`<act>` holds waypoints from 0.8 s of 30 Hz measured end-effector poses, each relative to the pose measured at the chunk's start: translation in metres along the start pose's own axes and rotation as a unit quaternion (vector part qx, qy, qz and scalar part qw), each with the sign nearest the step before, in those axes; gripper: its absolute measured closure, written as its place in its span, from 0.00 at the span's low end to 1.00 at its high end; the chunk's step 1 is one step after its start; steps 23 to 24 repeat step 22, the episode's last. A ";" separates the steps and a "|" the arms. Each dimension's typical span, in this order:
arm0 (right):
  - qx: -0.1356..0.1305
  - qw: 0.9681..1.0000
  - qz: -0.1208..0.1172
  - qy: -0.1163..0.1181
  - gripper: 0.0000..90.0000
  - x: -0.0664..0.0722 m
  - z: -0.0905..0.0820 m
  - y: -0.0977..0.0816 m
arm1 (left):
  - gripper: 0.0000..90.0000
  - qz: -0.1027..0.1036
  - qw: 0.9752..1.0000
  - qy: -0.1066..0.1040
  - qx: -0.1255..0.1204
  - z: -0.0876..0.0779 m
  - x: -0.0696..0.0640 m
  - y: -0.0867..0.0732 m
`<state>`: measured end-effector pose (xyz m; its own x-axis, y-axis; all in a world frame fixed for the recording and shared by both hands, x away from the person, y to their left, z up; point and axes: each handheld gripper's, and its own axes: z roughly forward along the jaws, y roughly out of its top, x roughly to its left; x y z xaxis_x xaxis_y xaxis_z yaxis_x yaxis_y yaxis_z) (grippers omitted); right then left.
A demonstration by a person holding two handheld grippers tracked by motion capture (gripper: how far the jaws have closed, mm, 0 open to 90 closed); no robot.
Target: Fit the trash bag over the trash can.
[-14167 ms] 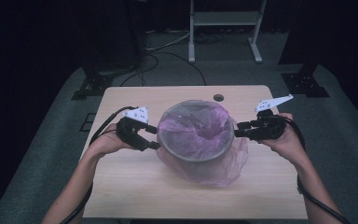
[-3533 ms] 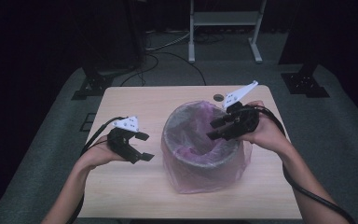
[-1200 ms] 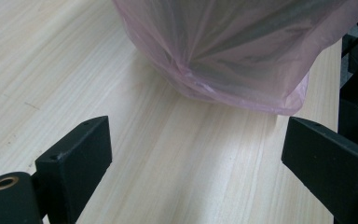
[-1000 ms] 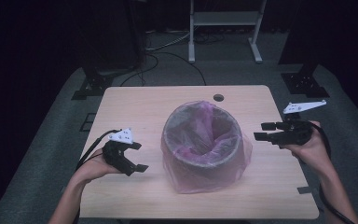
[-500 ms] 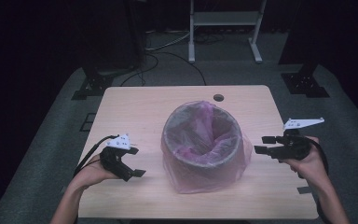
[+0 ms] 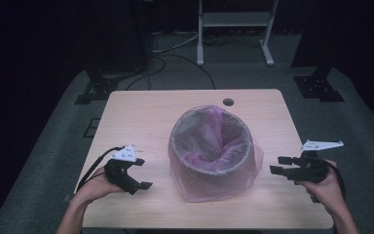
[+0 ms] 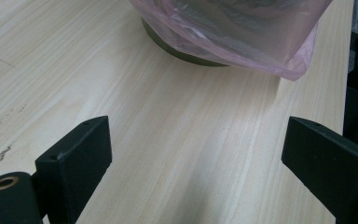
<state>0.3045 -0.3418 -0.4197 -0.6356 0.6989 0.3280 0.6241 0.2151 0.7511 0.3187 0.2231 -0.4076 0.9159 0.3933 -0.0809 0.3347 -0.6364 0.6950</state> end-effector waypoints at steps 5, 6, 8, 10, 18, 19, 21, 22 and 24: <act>0.001 1.000 0.006 -0.008 0.37 0.002 -0.001 -0.014 | 0.08 0.001 1.000 0.000 -0.002 0.000 -0.002 -0.001; 0.000 1.000 0.006 -0.009 0.37 0.002 -0.002 -0.017 | 0.08 0.000 1.000 0.000 -0.002 0.000 -0.003 -0.001; -0.006 1.000 0.011 -0.007 0.37 0.004 -0.003 -0.022 | 0.08 0.000 1.000 -0.001 -0.006 0.000 -0.004 -0.002; -0.007 1.000 0.012 -0.009 0.37 0.005 -0.004 -0.026 | 0.08 0.001 1.000 0.000 -0.004 0.000 -0.006 -0.003; -0.012 1.000 0.021 -0.013 0.36 0.008 -0.008 -0.042 | 0.08 0.000 1.000 0.000 -0.006 0.001 -0.010 -0.008; -0.011 1.000 0.022 -0.016 0.35 0.009 -0.009 -0.044 | 0.08 0.000 1.000 -0.001 -0.007 0.001 -0.010 -0.008; -0.011 1.000 0.019 -0.022 0.35 0.011 -0.010 -0.047 | 0.08 0.000 1.000 -0.001 -0.008 0.002 -0.011 -0.009; -0.012 1.000 0.018 -0.022 0.35 0.011 -0.011 -0.049 | 0.08 0.001 1.000 0.000 -0.008 0.002 -0.012 -0.009; -0.012 1.000 0.018 -0.022 0.35 0.011 -0.011 -0.049 | 0.08 0.001 1.000 0.000 -0.008 0.002 -0.012 -0.009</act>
